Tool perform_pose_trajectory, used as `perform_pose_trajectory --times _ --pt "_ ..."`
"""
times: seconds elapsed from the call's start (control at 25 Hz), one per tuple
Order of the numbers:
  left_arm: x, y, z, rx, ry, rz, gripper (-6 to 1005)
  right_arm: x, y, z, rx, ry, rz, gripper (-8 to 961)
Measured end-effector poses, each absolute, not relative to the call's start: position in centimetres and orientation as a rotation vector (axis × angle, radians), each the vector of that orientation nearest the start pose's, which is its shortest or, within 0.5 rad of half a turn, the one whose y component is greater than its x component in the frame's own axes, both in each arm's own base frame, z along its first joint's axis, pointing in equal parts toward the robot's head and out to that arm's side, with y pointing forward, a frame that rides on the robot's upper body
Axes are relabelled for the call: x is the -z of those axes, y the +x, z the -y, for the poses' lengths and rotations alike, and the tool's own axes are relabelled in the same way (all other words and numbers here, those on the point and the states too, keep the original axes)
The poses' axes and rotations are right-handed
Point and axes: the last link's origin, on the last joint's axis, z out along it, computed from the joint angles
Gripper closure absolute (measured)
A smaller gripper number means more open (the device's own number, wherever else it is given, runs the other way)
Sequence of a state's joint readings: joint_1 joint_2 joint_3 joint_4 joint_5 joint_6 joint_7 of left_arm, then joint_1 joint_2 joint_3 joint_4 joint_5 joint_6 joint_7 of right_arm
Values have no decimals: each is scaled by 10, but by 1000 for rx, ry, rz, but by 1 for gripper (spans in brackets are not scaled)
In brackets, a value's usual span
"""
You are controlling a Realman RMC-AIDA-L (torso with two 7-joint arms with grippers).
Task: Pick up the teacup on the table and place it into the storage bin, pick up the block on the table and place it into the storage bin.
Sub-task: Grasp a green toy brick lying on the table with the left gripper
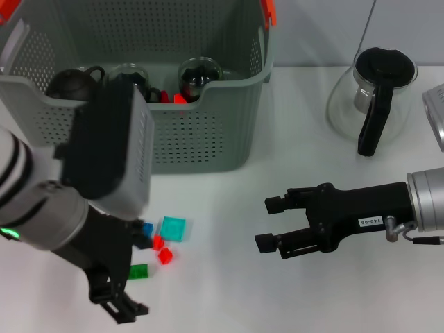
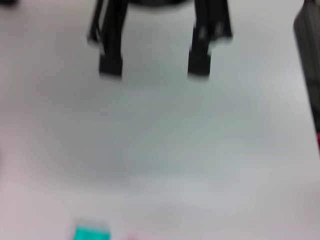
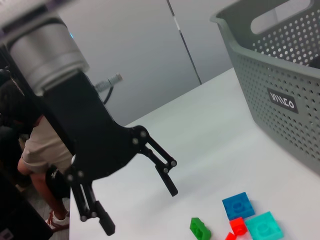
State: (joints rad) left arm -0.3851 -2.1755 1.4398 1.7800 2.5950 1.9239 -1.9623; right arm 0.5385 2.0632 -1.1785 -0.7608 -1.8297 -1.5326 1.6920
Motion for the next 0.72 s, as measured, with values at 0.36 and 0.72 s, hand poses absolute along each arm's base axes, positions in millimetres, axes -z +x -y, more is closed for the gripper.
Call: perform_pose_trajectory --times 0.36,0.72 --pt "14 -175 -286 -846 -2915 153 83 39 213 -321 -558 -3030 -746 57" --pt "31 -193 -307 -933 -2825 352 92 39 213 -323 -554 -3020 -746 57"
